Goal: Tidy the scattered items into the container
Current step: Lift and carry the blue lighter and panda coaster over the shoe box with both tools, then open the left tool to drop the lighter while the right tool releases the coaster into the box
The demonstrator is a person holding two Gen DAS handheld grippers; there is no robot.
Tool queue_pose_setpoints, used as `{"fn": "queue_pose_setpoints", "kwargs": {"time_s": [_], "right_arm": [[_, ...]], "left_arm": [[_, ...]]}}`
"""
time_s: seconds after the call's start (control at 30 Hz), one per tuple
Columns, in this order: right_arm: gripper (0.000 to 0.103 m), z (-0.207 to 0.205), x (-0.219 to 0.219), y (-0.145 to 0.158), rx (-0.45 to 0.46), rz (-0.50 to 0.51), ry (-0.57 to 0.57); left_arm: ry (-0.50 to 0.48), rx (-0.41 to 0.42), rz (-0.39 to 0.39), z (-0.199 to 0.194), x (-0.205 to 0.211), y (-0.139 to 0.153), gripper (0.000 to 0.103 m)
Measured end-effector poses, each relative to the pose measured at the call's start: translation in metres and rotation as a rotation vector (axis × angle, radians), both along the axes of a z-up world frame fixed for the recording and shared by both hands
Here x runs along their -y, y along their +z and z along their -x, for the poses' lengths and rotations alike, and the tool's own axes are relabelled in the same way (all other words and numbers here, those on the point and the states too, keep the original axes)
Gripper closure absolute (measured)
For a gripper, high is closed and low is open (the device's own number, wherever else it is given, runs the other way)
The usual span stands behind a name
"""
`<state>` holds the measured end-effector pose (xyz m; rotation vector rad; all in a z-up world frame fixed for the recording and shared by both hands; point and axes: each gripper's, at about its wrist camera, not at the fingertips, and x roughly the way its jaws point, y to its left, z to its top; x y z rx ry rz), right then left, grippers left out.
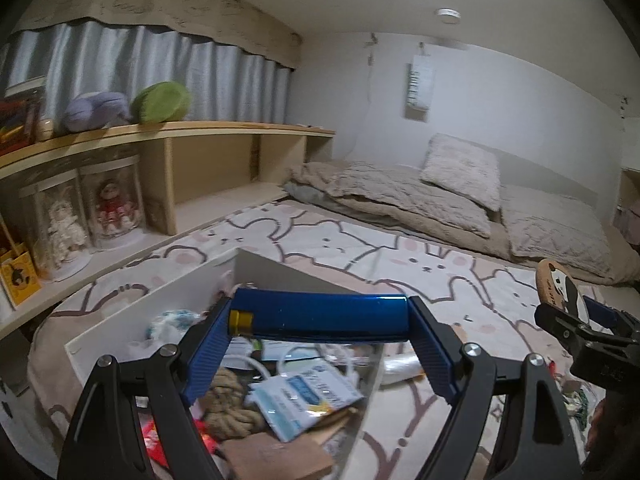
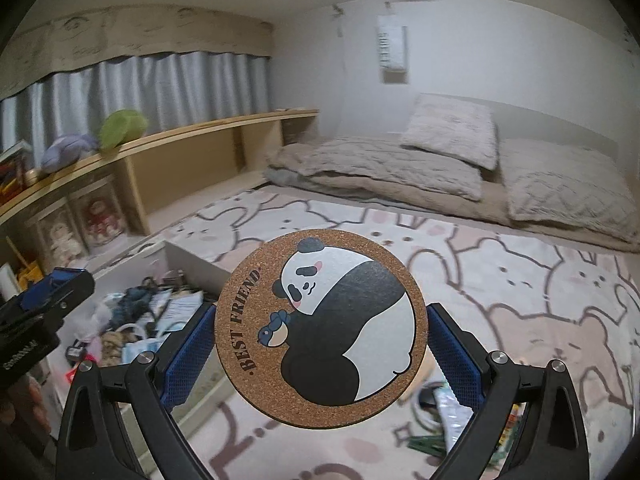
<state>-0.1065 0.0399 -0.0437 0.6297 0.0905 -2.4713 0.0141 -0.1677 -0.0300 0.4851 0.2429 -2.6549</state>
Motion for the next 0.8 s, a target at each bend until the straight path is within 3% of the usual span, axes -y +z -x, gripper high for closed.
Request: {"fn": "queue_pose_setpoints", "kwargs": {"time_s": [0.8], "right_arm": [[0.003, -0.017, 0.116, -0.005, 0.032, -0.069, 0.219]], "left_arm": [[0.232, 0.049, -0.109, -0.029, 0.097, -0.032, 0.019]]}}
